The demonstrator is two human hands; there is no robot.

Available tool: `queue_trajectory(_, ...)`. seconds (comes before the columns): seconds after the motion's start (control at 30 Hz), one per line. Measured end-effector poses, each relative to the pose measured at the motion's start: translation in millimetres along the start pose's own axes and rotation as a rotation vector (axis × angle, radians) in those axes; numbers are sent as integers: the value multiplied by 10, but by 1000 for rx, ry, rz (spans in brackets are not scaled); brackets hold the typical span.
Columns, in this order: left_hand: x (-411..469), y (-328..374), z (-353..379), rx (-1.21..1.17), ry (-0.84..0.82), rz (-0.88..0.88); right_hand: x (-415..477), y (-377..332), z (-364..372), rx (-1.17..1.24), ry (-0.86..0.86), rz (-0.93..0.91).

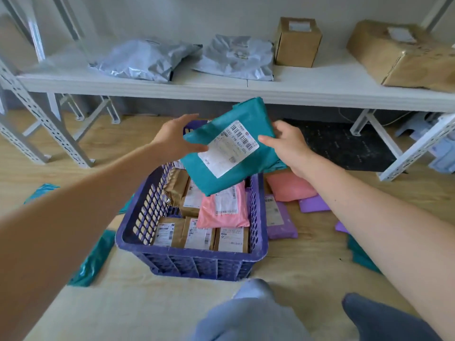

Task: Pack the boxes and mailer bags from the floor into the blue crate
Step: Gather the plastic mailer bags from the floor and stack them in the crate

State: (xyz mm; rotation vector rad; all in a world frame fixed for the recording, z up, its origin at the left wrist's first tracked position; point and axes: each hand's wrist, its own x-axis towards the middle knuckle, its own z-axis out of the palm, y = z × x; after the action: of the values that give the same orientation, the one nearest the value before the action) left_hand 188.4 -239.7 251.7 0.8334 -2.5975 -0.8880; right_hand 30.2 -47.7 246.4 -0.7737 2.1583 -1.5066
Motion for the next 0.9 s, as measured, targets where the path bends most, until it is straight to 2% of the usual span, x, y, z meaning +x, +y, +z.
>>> queue_trajectory(0.17,-46,178,127,19,-220,17,-44,-32,-87,-109,-55,-77)
queue_trajectory(0.2,-56,164,159,2,-230,9,-44,-31,-93,-122,-54,-86)
queue_trajectory(0.33,-163,5,256,-309,-216,-125,-88,6,-20,-140,-29,-94)
queue_trajectory(0.43,-219,-119,251,-405,-194,-199,-103,24,76,-161,72,-90)
queue_trajectory(0.5,-231,-222,222,-511,-163,-263,-102,98,166,-62,106,7)
queue_trajectory(0.7,-182,-635,233,-750,-170,-473,-107,518,722,144,-66,282)
queue_trajectory(0.77,-147,-799,286,-766,-184,-525,-82,663,946,192,-158,345)
queue_trajectory(0.9,-60,-1210,458,-650,-158,-617,33,935,1398,246,-207,440)
